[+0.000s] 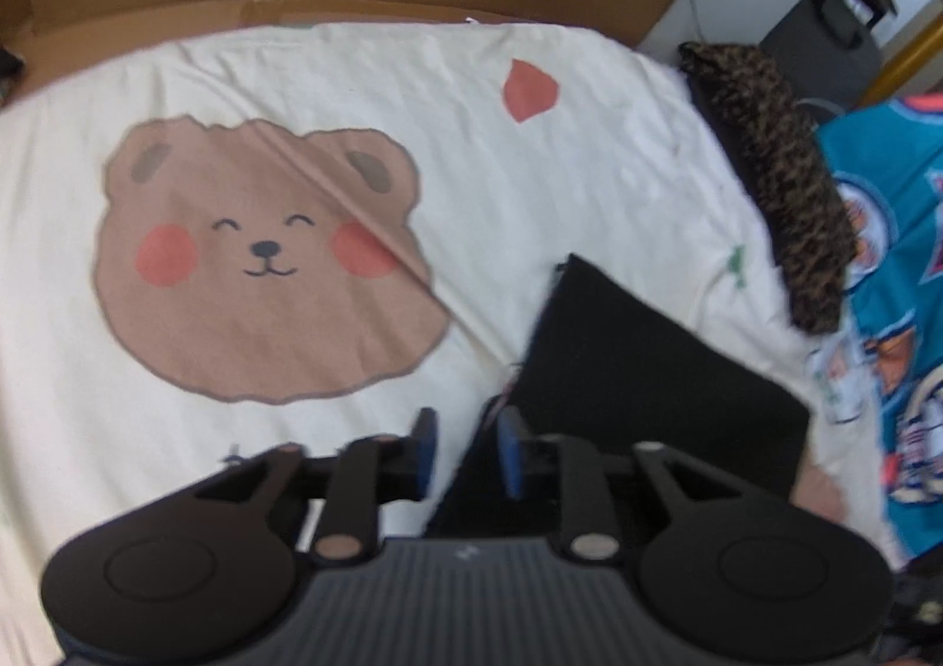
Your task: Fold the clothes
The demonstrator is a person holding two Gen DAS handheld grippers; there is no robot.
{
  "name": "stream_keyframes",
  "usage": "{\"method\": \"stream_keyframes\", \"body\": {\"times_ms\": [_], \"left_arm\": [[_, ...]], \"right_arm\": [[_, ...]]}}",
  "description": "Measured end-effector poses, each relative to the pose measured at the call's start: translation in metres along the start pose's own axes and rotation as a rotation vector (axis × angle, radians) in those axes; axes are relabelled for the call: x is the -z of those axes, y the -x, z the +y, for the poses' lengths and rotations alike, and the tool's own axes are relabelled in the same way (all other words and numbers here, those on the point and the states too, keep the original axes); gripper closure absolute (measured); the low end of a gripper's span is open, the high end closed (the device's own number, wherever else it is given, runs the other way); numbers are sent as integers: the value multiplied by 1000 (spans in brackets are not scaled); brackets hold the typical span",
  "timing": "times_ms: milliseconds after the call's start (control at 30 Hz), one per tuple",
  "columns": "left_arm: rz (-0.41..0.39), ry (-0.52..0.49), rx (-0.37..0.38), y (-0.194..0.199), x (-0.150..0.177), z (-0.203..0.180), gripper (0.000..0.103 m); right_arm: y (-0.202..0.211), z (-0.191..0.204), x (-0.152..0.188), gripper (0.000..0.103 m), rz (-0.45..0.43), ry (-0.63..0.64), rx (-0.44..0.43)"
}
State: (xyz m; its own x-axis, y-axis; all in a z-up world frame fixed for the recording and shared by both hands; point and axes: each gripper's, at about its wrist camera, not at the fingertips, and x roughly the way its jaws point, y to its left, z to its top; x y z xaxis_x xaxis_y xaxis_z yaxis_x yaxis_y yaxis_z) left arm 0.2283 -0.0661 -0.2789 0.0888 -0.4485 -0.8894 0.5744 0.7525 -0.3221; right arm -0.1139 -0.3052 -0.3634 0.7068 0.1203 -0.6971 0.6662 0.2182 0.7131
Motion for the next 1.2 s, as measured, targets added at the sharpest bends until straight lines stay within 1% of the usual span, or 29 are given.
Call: {"method": "stream_keyframes", "body": {"times_ms": [33,67,200,267,300,367,433,467,533,567,600,733,833,900,967,1000,1033,1067,1100,1133,1200], "left_arm": [[7,0,24,-1,-1,0,55],[23,-15,38,-4,0,-2,48],[90,-97,77,-21,4,-9,48],[115,-113,88,-29,7,-8,48],[123,-109,94,-33,8,-6,48],[136,-75,129,-40,9,2,49],[149,-52,153,-48,10,7,45],[155,-50,158,-51,9,9,42],[165,-49,170,-56,8,11,41],[167,-48,179,-58,7,11,43],[169,-47,187,-60,7,11,44],[158,-51,201,-60,9,10,55],[158,-62,209,-54,6,10,64],[164,-76,211,-49,2,11,66],[168,-70,209,-47,0,13,64],[169,-59,209,-47,-1,15,63],[170,-41,212,-48,0,17,59],[170,-29,209,-50,1,19,54],[166,-22,207,-51,2,19,52],[166,-13,214,-53,2,20,50],[178,3,236,-58,4,22,49]], "right_arm": [[0,0,1,66,1,0,-1],[-1,0,1,66,3,1,-2],[-3,0,3,66,11,5,-9],[-4,0,3,66,14,13,-12],[-4,0,4,66,14,17,-14],[-4,0,4,66,14,26,-17],[-4,-1,3,67,13,22,-24],[-4,-1,3,73,13,17,-31],[-5,-2,2,84,17,19,-36],[-5,-2,1,92,20,19,-40],[-3,-2,0,95,21,16,-47],[5,-1,0,97,2,12,-70],[5,-3,3,97,-6,1,-61],[4,-3,3,96,-4,-8,-57],[2,-2,4,91,3,-11,-44],[1,0,4,78,10,0,-35],[0,2,4,71,19,14,-24],[0,4,4,62,27,26,-28],[-1,5,5,60,33,37,-38],[-1,6,5,60,37,44,-40],[-3,5,5,60,39,40,-43]]}}
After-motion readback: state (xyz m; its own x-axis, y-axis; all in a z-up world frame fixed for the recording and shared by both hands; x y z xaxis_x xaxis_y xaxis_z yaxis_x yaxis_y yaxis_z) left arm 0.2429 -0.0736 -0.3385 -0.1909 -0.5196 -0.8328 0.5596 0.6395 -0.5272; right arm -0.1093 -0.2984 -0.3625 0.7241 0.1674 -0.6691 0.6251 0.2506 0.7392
